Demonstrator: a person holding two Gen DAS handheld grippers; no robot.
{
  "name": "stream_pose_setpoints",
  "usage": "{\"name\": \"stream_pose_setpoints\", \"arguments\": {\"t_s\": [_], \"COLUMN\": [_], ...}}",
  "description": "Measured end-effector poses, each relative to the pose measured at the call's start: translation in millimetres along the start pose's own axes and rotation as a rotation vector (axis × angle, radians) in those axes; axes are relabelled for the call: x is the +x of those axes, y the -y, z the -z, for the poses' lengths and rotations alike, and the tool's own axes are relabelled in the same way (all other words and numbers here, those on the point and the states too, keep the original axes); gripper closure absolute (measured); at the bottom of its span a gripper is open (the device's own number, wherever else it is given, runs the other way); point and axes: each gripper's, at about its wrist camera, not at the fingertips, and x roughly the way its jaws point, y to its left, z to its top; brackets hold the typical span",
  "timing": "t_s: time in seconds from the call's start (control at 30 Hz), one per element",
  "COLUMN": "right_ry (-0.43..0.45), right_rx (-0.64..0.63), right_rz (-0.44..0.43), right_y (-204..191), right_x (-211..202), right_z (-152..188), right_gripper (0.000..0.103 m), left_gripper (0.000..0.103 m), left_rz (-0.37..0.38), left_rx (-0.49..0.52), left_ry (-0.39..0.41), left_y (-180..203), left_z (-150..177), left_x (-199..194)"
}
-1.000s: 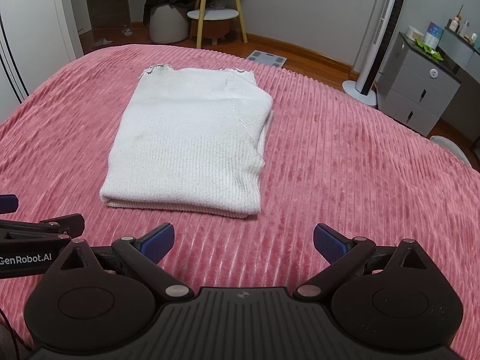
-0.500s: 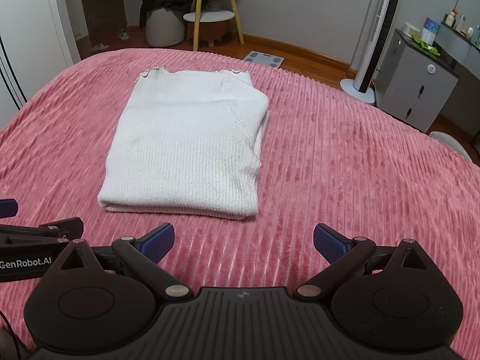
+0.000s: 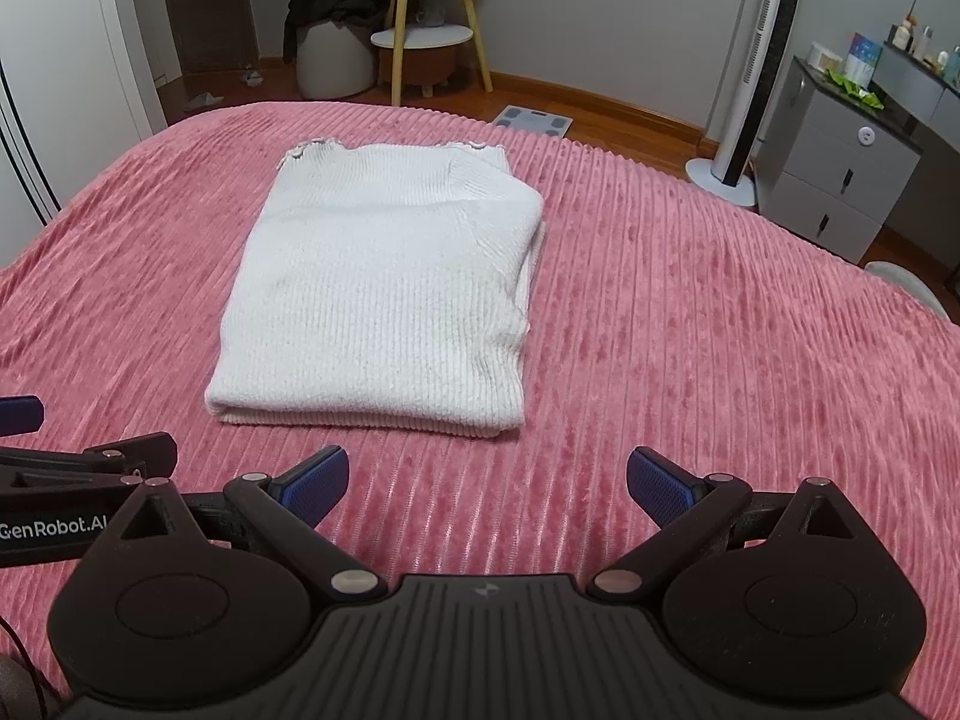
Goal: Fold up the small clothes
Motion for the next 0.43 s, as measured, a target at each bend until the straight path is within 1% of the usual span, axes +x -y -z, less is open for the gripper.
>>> {"name": "stream_pose_setpoints", "arguments": {"t_s": [0.1, 0.3, 0.43], "right_ry": [0.002, 0.005, 0.005], "right_rx": [0.001, 0.003, 0.007], "right_rz": [0.003, 0.01, 0.012], "right_y": [-0.1, -0.8, -1.1], "right_x": [-0.2, -1.5, -2.0], "right_z": [-0.1, 0.1, -0.2], "right_gripper": [0.004, 0.004, 0.004], "left_gripper": [0.002, 0.002, 0.002], "left_rz": [-0.008, -0.02, -0.01], "left_rx": [0.004, 0.016, 0.012], "left_ry": [0.018, 0.015, 0.013], "left_y": [0.5, 0.6, -0.5], "left_z": [1.1, 1.0, 1.2], "left_x": [-1.8, -1.4, -2.0]}}
